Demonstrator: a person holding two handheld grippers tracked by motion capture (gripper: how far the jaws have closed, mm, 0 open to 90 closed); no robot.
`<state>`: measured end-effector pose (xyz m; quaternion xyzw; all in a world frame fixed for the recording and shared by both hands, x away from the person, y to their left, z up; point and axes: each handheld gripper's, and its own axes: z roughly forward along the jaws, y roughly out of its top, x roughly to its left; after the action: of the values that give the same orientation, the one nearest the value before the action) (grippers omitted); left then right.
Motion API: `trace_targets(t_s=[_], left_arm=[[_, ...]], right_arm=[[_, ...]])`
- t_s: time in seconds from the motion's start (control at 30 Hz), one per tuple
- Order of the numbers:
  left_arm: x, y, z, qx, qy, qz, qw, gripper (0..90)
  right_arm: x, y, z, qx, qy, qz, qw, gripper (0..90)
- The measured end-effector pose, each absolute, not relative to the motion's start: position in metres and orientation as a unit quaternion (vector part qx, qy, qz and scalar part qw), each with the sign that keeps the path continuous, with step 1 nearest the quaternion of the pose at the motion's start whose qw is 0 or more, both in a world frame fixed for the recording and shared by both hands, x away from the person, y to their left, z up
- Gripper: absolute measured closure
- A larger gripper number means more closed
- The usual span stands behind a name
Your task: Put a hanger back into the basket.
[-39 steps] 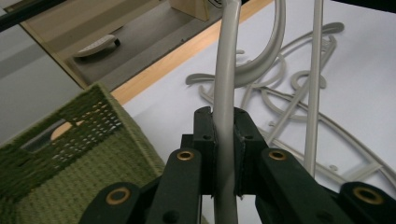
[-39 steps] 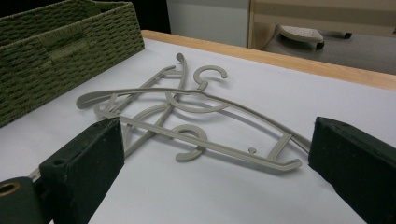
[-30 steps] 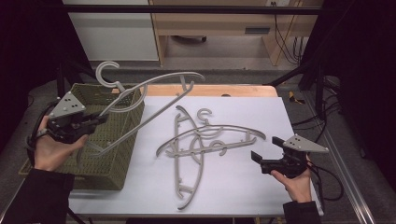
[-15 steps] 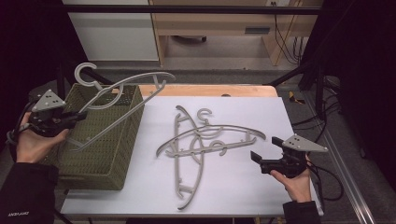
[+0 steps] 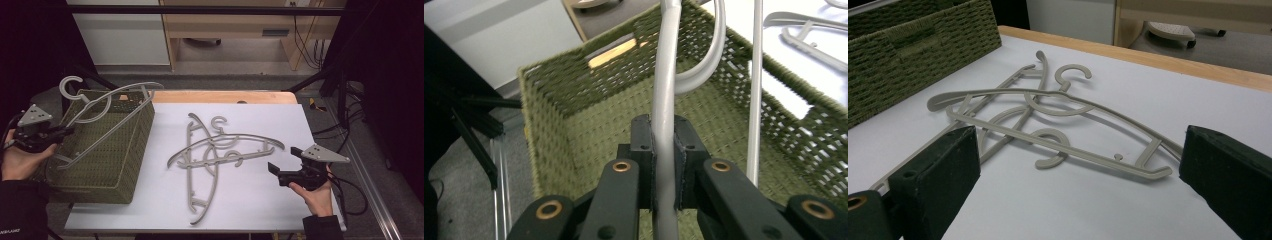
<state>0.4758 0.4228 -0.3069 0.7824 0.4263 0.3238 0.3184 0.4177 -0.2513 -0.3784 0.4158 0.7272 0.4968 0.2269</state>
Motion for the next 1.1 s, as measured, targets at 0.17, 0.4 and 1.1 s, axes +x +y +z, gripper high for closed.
trace_targets(t_s=[0.17,0.4,1.1], left_arm=[[0.475,0.436,-0.312,0.777,0.442,0.328,0.305,82.1],[0.476,0.447,-0.319,0.769,0.458,0.334,0.297,82.1],[0.489,0.439,-0.363,0.788,0.476,0.321,0.221,81.9]], right_arm=[[0.418,-0.251,-0.378,0.416,0.727,0.497,0.227,3.2],[0.418,-0.251,-0.379,0.415,0.729,0.495,0.227,3.2],[0.419,-0.249,-0.381,0.414,0.736,0.487,0.223,3.0]])
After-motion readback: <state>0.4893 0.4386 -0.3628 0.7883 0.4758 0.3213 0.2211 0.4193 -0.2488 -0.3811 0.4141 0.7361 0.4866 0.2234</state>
